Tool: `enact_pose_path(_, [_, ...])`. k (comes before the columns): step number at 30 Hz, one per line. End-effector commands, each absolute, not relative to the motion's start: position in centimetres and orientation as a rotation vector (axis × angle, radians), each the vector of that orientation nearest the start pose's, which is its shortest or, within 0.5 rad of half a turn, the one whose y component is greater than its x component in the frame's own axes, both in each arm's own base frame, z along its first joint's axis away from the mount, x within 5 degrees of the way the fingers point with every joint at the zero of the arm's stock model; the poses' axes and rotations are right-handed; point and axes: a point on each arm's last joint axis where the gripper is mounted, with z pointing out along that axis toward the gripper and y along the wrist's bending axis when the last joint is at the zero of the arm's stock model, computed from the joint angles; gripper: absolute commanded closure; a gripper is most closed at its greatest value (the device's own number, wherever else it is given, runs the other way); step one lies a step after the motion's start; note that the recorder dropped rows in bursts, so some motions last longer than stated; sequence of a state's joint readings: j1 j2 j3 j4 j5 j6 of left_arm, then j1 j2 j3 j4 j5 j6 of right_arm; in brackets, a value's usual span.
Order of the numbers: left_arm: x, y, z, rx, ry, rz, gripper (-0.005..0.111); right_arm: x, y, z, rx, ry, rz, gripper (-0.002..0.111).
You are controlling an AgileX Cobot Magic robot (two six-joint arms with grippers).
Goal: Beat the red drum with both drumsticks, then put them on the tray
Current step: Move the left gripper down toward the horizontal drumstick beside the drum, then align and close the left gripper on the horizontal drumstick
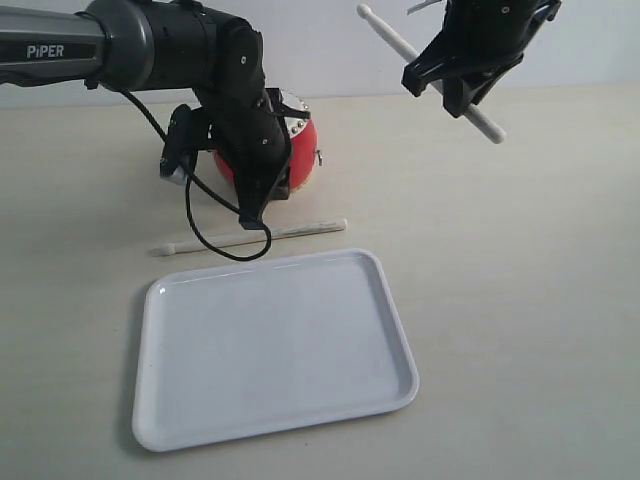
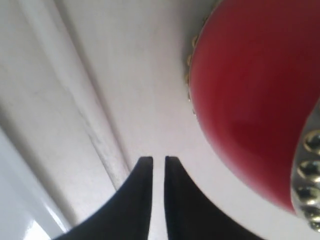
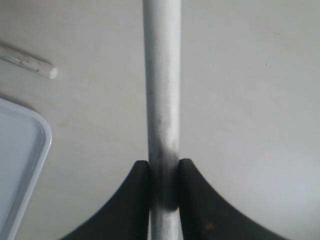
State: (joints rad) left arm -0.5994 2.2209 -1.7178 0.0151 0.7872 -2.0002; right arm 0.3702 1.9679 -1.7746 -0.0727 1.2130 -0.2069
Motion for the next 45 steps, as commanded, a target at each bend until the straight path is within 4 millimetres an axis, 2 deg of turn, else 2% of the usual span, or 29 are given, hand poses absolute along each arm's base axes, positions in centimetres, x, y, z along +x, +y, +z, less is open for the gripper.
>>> enact_pose_path(1, [39.2,-26.8,15.7,-1.902,2.289,-0.545,0.096,39.4,14.3,28.4,-0.831,2.724,-0.082,0.108])
enact_pose_path(15, [39.2,-26.8,15.4,-1.712,2.405,-0.524,0.096,39.5,14.4,28.4,-0.828,2.714,-0.078,0.108])
enact_pose_path(23, [39.2,-26.8,15.4,-1.737,2.398,-0.511,0.096,39.6,14.4,28.4,-0.826,2.705,-0.077,0.108])
enact_pose_path(27, [39.2,-26.8,15.4,-1.938,2.27,-0.533,0.096,39.6,14.4,28.4,-0.826,2.705,-0.077,0.108])
enact_pose_path(32, [38.9,-26.8,15.3,-2.058,2.2,-0.504,0.096,39.5,14.4,28.4,-0.828,2.709,-0.08,0.108])
enact_pose_path(40, [38.1,-26.9,15.1,-2.176,2.218,-0.427,0.095,39.6,14.4,28.2,-0.838,2.71,-0.082,0.108])
enact_pose_path(45, [37.5,-27.2,15.1,-2.282,2.227,-0.412,0.095,39.9,14.5,27.3,-0.847,2.732,-0.087,0.108])
